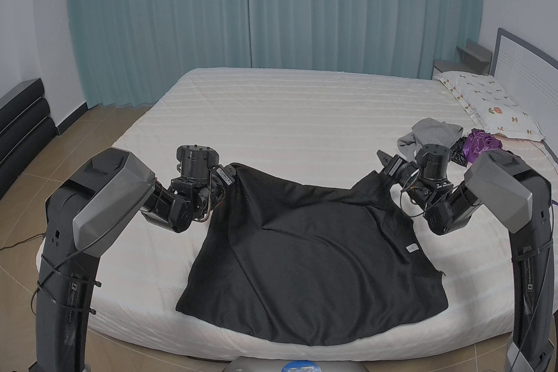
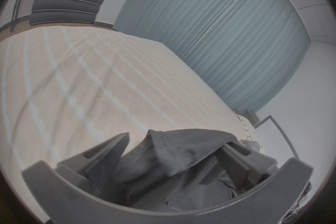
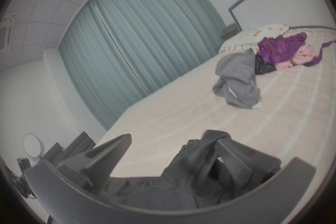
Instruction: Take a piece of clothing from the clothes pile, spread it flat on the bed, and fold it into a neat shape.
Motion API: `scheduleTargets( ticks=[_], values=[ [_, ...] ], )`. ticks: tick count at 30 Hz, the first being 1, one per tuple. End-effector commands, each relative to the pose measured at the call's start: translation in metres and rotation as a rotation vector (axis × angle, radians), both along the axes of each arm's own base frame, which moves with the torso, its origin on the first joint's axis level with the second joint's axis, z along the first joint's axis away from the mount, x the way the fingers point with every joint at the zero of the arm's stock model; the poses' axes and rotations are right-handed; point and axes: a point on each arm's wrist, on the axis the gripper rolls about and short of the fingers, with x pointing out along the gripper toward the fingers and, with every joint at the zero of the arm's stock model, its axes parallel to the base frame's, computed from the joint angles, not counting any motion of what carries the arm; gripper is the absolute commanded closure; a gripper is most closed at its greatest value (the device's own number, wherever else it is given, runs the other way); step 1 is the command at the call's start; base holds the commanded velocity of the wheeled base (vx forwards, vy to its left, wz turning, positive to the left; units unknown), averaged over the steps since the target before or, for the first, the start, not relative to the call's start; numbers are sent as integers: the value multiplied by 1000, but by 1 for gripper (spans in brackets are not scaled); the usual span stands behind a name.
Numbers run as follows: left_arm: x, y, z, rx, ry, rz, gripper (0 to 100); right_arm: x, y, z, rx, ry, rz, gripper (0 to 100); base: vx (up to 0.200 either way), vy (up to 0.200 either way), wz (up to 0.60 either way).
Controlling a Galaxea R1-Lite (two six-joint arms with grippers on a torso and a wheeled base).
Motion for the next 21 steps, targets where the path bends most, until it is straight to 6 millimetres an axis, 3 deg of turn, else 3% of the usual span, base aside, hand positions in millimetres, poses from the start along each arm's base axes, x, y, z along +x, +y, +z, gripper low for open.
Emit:
scheduleTargets(
  ticks=[1, 7, 12, 21],
  values=[
    [3, 13, -11, 11, 40, 32, 0, 3, -11, -37, -16, 83, -43, 0, 0, 0, 0],
    [-2, 30, 3, 5, 84, 68, 0, 3, -34, 0, 38, 36, -128, 0, 0, 0, 0],
    [-10, 35, 1, 22, 169, 67, 0, -8, -53, 7, 47, 138, -137, 0, 0, 0, 0],
    [-33, 44, 12, -21, 258, -10, 0, -24, -59, -11, 96, 275, -116, 0, 0, 0, 0]
  ],
)
